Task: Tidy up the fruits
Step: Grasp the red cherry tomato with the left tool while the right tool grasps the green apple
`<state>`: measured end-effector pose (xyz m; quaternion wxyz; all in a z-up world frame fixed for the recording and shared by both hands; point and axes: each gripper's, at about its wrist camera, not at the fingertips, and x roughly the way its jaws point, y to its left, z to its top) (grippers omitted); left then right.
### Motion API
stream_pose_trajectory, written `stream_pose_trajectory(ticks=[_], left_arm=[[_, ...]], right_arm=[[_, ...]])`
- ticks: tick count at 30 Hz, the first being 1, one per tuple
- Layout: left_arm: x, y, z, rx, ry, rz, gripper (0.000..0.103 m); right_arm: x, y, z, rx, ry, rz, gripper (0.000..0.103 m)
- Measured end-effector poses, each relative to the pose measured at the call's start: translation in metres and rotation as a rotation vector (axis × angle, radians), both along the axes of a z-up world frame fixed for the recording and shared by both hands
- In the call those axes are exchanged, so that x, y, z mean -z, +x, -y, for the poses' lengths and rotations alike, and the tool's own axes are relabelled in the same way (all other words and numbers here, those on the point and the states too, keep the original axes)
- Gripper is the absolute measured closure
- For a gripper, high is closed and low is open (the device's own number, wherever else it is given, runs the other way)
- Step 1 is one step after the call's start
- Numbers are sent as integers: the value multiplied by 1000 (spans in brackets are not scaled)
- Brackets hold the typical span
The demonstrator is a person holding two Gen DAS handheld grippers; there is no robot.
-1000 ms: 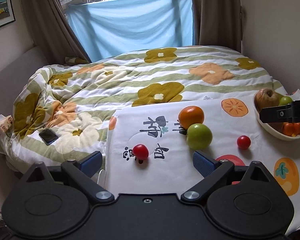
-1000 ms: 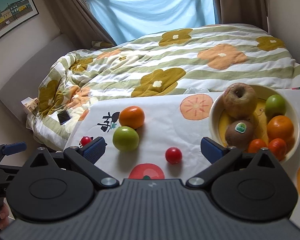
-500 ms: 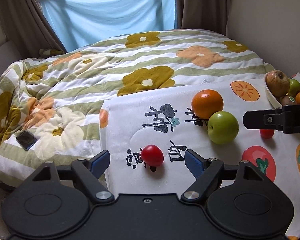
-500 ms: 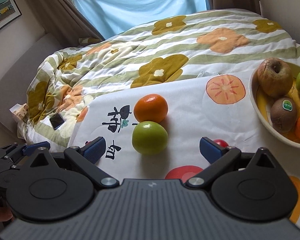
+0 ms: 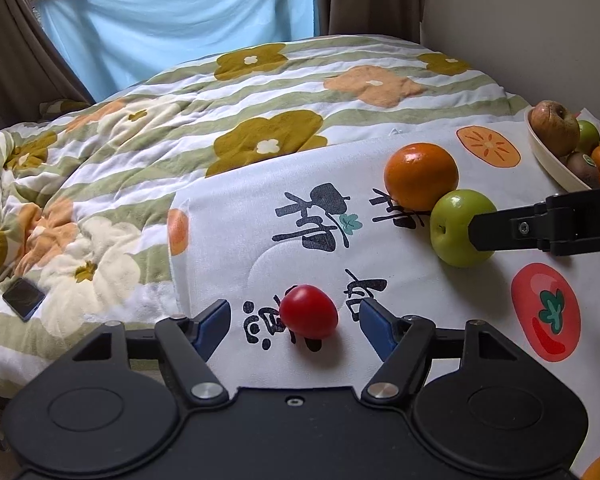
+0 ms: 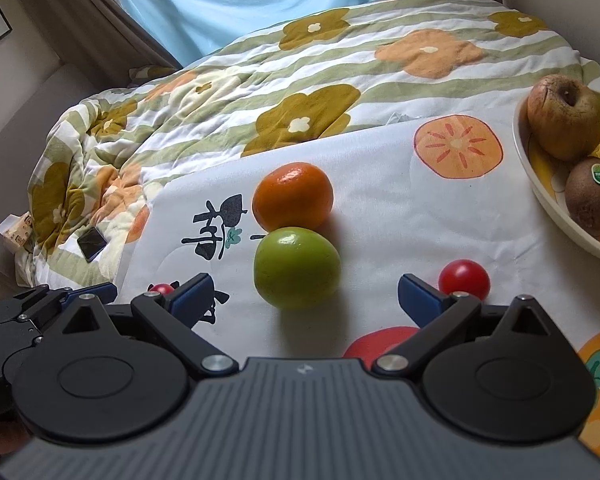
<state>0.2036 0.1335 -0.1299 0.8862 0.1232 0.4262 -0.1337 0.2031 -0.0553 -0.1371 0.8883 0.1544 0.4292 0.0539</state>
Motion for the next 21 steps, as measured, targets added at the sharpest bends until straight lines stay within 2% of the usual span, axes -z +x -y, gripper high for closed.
stream_pose_trajectory(ticks=[2, 4, 5, 8, 16, 21], left_arm=[[5, 2, 3, 30, 13, -3, 35], [9, 3, 6, 51, 29, -1, 45], [12, 5, 6, 57, 28, -4, 47], [15, 9, 3, 58, 6, -21, 62], [17, 8, 0, 62, -14, -15, 64], [16, 7, -1, 52, -14, -9, 64]], right_arm=[[2, 1, -2, 5, -3, -3, 0], [5, 3, -3, 8, -7, -11, 0], [6, 4, -4, 7, -9, -13, 0], [8, 8, -6, 4, -23, -16, 0], [16, 20, -17, -38, -58, -45, 0], [19, 26, -22, -45, -30, -65, 3]])
